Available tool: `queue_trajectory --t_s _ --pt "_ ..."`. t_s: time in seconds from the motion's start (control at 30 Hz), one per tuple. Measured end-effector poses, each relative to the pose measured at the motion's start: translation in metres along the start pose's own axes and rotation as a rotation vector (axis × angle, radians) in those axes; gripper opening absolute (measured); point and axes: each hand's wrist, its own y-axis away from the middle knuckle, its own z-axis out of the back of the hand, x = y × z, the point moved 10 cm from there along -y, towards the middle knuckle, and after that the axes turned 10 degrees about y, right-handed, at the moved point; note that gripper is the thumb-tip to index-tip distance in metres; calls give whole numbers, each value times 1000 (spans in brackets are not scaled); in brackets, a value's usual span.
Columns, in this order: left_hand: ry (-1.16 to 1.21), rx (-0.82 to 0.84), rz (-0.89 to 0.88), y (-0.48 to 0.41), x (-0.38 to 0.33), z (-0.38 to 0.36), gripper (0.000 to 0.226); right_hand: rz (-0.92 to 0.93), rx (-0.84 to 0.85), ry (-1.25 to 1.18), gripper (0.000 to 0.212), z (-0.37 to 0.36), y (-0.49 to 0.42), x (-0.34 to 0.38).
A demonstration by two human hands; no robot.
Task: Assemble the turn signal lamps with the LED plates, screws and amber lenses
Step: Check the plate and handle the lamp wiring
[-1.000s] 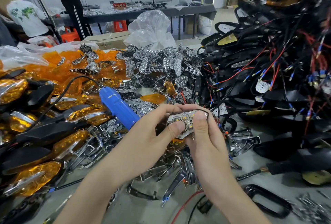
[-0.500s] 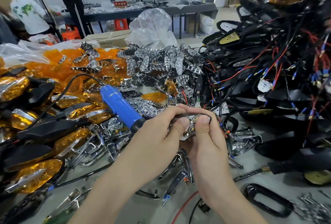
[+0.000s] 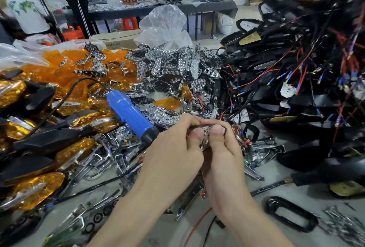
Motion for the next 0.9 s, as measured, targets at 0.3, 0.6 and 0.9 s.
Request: queue_trajectory --t_s 0.3,0.6,0.9 --pt "175 272 153 -3 15 11 20 -94 30 -148 32 -3 0 16" --pt "-7 414 87 -1 23 13 9 -157 -183 -497 30 34 -18 28" --pt "-33 388 -57 6 3 -20 14 -187 -206 -789 29 45 -23 33"
